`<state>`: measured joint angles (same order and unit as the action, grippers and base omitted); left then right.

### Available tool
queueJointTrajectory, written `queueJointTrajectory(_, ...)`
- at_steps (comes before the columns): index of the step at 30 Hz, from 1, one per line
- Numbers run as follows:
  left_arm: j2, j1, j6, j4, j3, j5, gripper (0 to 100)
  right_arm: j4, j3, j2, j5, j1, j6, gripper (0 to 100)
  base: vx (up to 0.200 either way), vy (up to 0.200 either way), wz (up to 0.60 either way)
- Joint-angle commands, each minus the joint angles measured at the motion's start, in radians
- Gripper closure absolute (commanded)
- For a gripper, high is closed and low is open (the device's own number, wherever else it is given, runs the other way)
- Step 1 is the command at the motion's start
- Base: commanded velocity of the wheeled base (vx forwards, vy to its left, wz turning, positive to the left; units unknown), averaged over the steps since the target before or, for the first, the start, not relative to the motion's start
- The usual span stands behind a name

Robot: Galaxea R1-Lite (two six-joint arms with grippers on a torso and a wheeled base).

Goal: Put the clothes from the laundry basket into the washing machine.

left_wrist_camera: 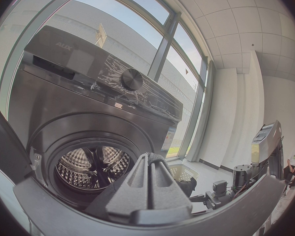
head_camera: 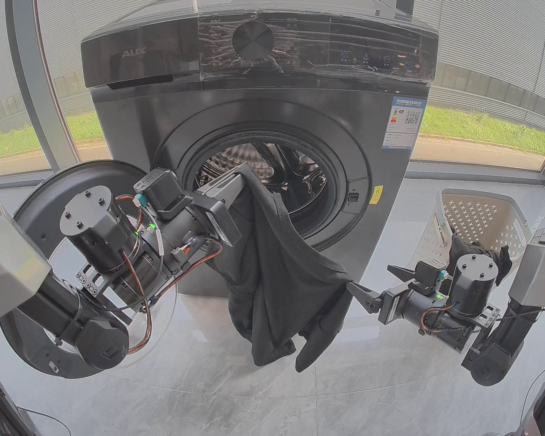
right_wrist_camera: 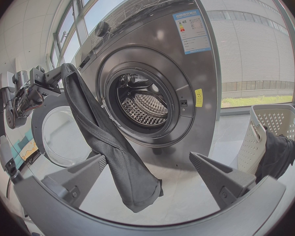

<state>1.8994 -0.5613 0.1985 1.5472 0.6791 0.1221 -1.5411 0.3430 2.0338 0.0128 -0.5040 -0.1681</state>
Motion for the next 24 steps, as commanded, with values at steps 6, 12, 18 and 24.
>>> queueJointTrajectory(6, 0.012, -0.037, -0.014, 0.001, -0.001, -0.044, 100, -0.001, 0.007, -0.003, -0.002, 0.013, -0.001, 0, 0.000, 0.000, 0.00)
queueJointTrajectory(12, -0.009, -0.037, -0.024, 0.001, 0.034, -0.053, 100, 0.001, 0.002, 0.003, 0.004, 0.005, 0.007, 0, 0.000, 0.000, 0.00)
queueJointTrajectory(18, -0.020, -0.026, -0.024, -0.007, 0.117, -0.030, 100, -0.001, -0.019, 0.036, 0.141, -0.036, 0.027, 0, 0.000, 0.000, 0.00)
queueJointTrajectory(24, -0.019, -0.040, -0.024, -0.009, 0.137, -0.029, 100, -0.002, 0.010, 0.141, 0.246, -0.044, 0.081, 0, 0.000, 0.000, 0.00)
